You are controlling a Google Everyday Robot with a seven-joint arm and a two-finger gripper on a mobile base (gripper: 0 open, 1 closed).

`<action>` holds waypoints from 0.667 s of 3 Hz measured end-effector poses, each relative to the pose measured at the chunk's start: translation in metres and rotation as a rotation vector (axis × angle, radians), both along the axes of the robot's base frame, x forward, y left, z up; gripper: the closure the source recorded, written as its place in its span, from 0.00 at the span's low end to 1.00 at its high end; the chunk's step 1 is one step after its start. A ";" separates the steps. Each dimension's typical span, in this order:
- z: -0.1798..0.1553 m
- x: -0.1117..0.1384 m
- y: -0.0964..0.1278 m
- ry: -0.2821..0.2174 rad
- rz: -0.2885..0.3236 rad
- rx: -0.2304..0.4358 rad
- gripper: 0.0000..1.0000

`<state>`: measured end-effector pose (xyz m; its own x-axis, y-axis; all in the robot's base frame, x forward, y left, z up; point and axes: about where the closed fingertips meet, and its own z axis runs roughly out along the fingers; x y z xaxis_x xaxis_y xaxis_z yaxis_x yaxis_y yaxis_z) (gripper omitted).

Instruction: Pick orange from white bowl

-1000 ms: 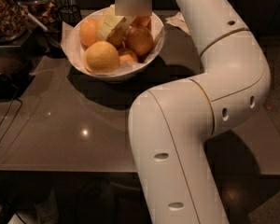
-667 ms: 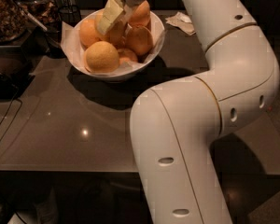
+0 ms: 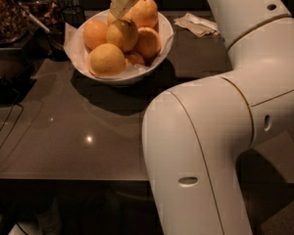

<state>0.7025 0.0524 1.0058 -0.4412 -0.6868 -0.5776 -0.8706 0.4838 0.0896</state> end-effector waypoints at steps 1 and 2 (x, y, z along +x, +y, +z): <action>0.000 0.000 0.000 0.000 0.000 0.000 1.00; 0.000 0.000 0.000 0.000 0.000 0.000 0.81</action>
Offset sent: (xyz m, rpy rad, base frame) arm 0.0000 0.0000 0.0000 0.0000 0.0000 0.0000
